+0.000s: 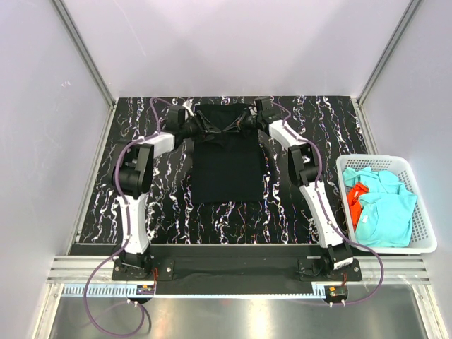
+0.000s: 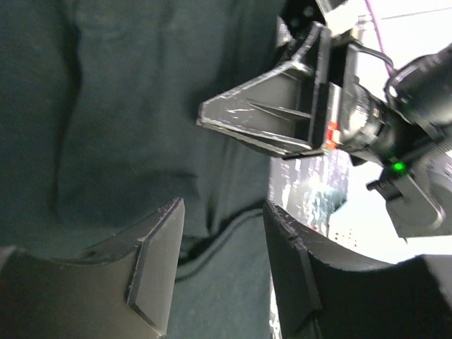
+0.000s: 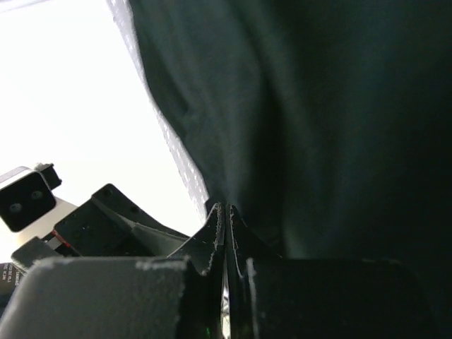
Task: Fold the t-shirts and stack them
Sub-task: Fold the tshirt
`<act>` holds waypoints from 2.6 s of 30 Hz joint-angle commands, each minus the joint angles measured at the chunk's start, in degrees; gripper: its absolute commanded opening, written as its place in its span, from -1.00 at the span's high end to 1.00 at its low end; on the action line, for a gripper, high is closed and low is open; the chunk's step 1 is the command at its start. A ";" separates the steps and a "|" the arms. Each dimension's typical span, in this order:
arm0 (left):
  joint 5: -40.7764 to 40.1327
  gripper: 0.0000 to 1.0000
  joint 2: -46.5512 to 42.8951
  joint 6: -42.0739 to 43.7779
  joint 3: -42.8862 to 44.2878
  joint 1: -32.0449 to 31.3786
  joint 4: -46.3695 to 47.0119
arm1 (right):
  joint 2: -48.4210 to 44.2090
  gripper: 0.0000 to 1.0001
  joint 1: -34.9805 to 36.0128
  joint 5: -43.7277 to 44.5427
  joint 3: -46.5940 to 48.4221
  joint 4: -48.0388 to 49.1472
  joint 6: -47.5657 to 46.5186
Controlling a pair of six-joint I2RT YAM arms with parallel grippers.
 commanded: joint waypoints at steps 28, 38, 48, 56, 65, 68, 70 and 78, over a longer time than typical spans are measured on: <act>-1.66 -0.04 -26.31 15.68 -5.16 5.37 -29.80 | -8.68 0.45 0.40 9.01 12.58 -22.44 -12.33; -9.67 -0.22 -58.50 1.73 -42.94 -2.00 -26.99 | -43.54 -0.27 0.40 16.83 -28.37 -30.91 -20.25; -10.37 -0.19 -70.48 -12.24 -57.99 -3.50 -25.50 | -77.38 -0.34 0.92 13.84 -83.14 -5.61 -5.24; -11.43 -0.22 -67.95 -27.82 -68.11 -3.50 -15.83 | -86.31 -0.42 3.30 16.82 -105.08 9.70 4.87; -17.31 -0.11 -63.03 -39.60 -71.63 -3.42 -6.42 | -80.60 -0.17 5.05 22.27 -115.82 30.71 16.83; -20.21 -0.08 -62.32 -41.18 -71.89 -3.50 -6.51 | -79.63 -0.12 6.89 25.78 -116.18 32.38 19.20; -22.23 -0.05 -61.88 -42.94 -71.90 -3.50 -6.86 | -78.40 -0.11 7.86 27.02 -115.65 31.95 19.48; -25.23 0.03 -56.88 -43.73 -70.32 -3.59 -6.43 | -73.04 -0.08 8.92 30.72 -116.62 34.84 24.13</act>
